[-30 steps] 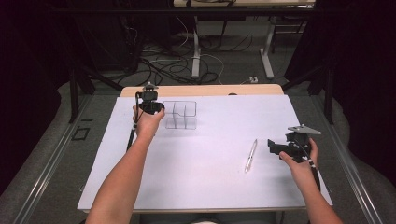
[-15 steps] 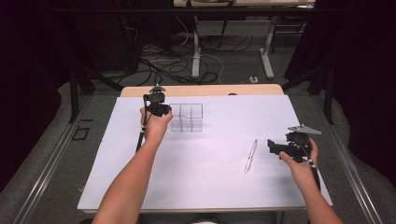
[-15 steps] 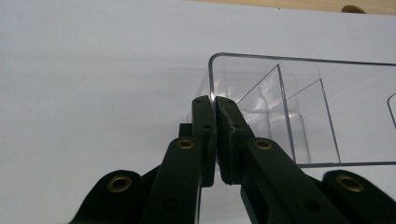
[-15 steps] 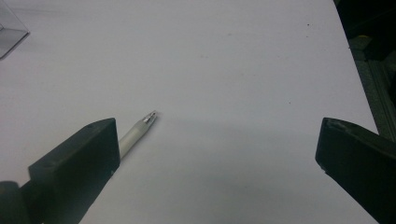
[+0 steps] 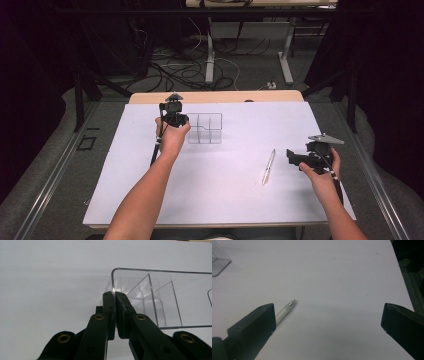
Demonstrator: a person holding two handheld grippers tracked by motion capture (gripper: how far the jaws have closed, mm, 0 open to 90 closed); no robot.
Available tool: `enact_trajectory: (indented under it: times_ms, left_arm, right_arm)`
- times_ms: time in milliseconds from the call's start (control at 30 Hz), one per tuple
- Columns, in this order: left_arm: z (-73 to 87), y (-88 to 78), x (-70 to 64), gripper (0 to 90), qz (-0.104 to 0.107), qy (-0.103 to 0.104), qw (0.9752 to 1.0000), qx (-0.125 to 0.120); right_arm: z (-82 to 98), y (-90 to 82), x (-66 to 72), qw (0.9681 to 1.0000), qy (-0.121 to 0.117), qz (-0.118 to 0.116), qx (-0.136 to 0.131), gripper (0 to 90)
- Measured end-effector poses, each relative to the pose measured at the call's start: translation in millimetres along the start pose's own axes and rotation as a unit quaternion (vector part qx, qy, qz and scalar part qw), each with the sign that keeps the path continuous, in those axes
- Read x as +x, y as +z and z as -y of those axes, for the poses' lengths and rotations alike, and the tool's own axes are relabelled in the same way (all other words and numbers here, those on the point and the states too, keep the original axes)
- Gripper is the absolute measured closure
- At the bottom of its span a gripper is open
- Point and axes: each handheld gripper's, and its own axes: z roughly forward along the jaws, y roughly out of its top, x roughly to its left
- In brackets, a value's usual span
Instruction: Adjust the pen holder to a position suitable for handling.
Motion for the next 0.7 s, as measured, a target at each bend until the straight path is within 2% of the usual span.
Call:
enact_trajectory:
  times_ms: [233,400,567,700]
  left_arm:
    - [0.0,-1.5,1.4,86.7,0.004,-0.002,1.0000,0.009]
    - [-0.2,-1.2,3.1,86.3,0.010,0.002,0.9999,0.006]
    - [-1.8,-5.0,7.4,83.9,0.025,-0.003,0.9996,-0.014]
    - [-2.7,-8.9,13.3,79.9,0.036,-0.006,0.9991,-0.021]
  right_arm:
    - [0.0,0.1,-0.1,1.0000,-0.004,0.001,-0.001,0.0]
    - [0.2,0.1,0.1,1.0000,-0.001,0.000,0.000,0.0]
    - [0.1,-0.3,0.2,1.0000,-0.002,0.000,0.000,0.0]
    - [0.0,-0.5,0.4,1.0000,-0.004,-0.001,0.000,0.0]
